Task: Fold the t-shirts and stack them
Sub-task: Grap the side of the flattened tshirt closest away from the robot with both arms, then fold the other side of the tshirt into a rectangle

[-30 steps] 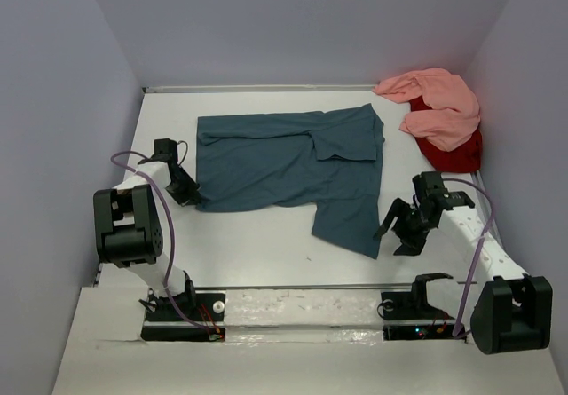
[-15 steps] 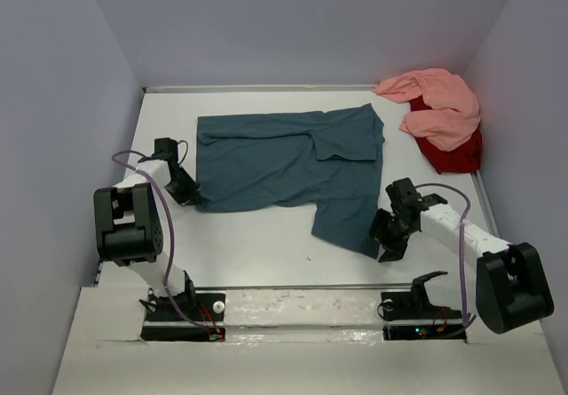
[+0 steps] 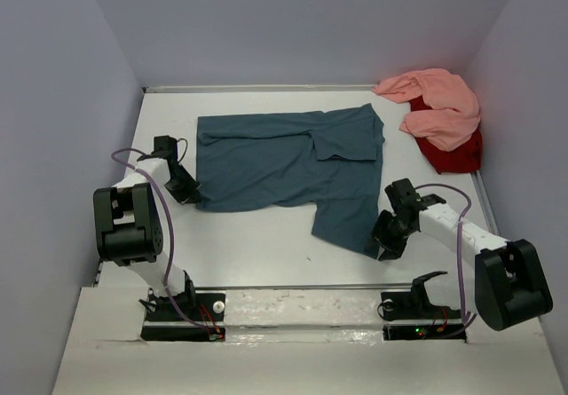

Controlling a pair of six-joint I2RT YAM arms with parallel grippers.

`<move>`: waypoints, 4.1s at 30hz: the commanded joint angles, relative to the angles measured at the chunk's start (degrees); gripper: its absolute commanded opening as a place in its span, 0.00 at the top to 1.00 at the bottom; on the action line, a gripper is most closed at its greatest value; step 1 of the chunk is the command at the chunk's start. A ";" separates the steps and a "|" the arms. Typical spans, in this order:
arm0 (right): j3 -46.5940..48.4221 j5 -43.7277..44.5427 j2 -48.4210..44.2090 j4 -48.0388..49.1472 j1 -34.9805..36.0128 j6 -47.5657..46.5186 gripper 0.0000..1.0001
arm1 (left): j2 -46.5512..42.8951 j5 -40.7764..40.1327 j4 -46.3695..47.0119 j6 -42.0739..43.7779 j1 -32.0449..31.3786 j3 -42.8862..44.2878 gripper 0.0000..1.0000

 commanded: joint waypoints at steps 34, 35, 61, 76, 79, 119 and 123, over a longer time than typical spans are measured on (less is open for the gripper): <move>8.04 4.19 -6.85 -12.04 0.98 -1.16 1.00 | 2.22 0.05 -2.66 1.23 -0.35 5.29 1.00; 8.66 4.81 -6.94 -13.09 0.98 -1.08 1.00 | 2.31 0.05 -2.83 1.32 -0.35 5.38 1.00; 22.90 11.74 0.09 -14.68 0.45 -5.03 1.00 | 0.99 -0.65 -6.44 2.20 0.79 9.24 1.00; 28.26 12.37 1.67 -15.39 -7.20 -11.62 1.00 | 0.73 -0.39 -6.96 2.64 1.58 10.21 1.00; 30.28 12.28 2.90 -15.39 -8.51 -12.41 1.00 | 0.90 -0.30 -7.14 2.64 1.58 10.82 1.00; 50.06 5.96 13.89 -15.47 -18.36 -20.85 1.00 | 3.54 0.49 -9.60 2.64 2.64 19.08 1.00; 53.22 5.87 16.09 -15.39 -18.36 -21.20 1.00 | 4.59 0.40 -10.39 2.47 2.64 21.54 1.00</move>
